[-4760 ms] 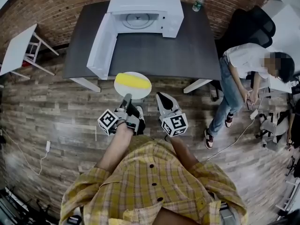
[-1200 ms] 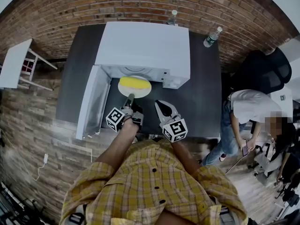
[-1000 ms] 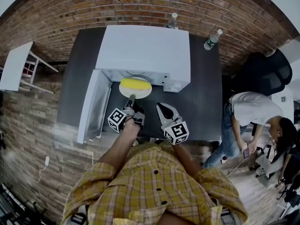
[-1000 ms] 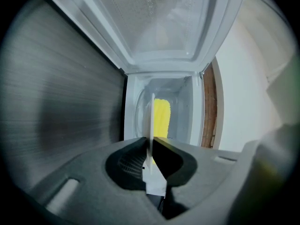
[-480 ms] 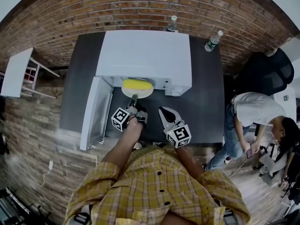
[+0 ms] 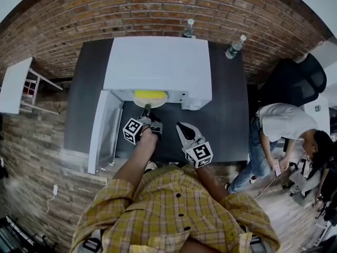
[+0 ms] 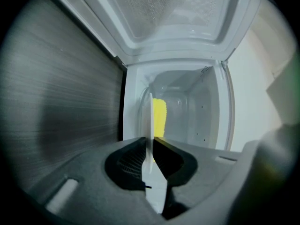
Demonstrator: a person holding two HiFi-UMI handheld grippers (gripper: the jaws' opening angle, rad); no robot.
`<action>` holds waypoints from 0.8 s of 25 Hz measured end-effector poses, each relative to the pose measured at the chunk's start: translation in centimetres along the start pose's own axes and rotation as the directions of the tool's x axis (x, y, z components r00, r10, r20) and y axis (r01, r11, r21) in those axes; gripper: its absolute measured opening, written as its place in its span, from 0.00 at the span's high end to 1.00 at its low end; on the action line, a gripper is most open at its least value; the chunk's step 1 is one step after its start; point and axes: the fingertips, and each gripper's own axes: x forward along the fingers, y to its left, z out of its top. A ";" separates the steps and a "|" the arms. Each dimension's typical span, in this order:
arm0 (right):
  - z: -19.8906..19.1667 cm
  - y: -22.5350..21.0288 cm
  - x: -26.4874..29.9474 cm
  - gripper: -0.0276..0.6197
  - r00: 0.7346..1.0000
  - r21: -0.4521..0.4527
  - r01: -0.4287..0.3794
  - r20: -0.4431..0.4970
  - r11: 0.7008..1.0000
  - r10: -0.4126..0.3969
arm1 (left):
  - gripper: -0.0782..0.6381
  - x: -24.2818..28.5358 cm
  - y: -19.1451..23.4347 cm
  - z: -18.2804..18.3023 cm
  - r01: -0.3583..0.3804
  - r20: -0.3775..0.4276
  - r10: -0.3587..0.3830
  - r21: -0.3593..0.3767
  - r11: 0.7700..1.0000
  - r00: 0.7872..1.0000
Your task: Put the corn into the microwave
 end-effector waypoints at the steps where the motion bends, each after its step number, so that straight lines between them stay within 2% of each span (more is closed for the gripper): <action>1: 0.0 0.0 0.0 0.96 1.000 0.000 0.002 0.000 1.000 -0.002 | 0.83 0.2 0.0 0.0 -0.001 0.000 0.001 0.000 1.000 1.000; 20: -0.4 -1.0 -0.8 0.96 0.999 0.008 0.034 -0.008 0.999 -0.034 | 0.85 2.5 0.9 0.6 -0.040 0.010 0.039 0.015 0.999 0.999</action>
